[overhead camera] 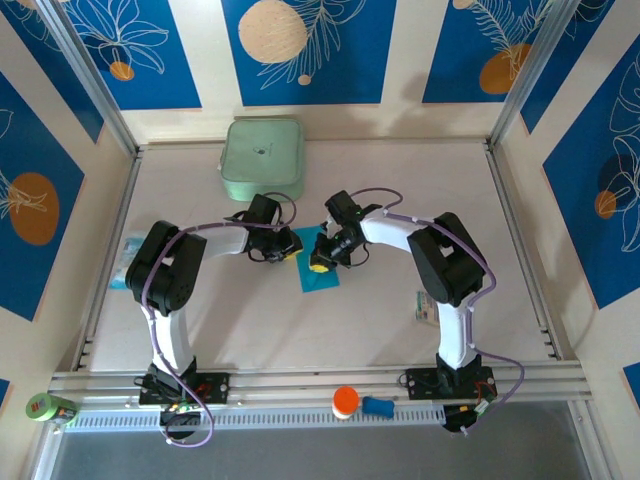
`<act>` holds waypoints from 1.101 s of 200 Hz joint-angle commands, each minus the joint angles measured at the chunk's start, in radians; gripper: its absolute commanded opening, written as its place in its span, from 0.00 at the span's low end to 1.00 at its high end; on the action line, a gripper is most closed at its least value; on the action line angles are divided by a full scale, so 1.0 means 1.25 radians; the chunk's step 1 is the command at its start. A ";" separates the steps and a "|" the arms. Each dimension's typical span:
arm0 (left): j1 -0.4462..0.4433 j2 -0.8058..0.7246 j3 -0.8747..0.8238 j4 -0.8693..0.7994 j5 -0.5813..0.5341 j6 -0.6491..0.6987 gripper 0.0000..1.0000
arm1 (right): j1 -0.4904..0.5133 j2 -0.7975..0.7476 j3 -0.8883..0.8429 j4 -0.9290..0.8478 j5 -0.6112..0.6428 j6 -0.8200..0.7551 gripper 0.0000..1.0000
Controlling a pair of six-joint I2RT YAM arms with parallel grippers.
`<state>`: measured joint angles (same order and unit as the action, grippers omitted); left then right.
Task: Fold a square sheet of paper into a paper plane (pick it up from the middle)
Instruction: Fold the triangle a second time at the center of the table.
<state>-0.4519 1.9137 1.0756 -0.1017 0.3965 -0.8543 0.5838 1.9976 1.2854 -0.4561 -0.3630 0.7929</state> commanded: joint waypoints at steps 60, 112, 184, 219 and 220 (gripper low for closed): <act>0.004 0.021 -0.006 -0.055 -0.011 0.009 0.21 | 0.010 0.029 0.038 0.021 0.015 0.027 0.00; 0.005 0.023 -0.006 -0.054 -0.009 0.007 0.21 | 0.012 0.042 0.047 0.022 0.021 0.031 0.00; 0.005 0.023 -0.010 -0.054 -0.009 0.005 0.21 | 0.014 0.054 0.055 0.021 0.029 0.030 0.00; 0.003 0.023 -0.012 -0.051 -0.009 0.003 0.21 | 0.015 0.057 0.055 0.024 0.043 0.037 0.00; 0.003 0.023 -0.012 -0.051 -0.009 0.003 0.21 | 0.014 0.057 0.054 0.024 0.043 0.037 0.00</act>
<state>-0.4515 1.9144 1.0756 -0.1020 0.3962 -0.8547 0.5957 2.0483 1.3293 -0.4183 -0.3183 0.8211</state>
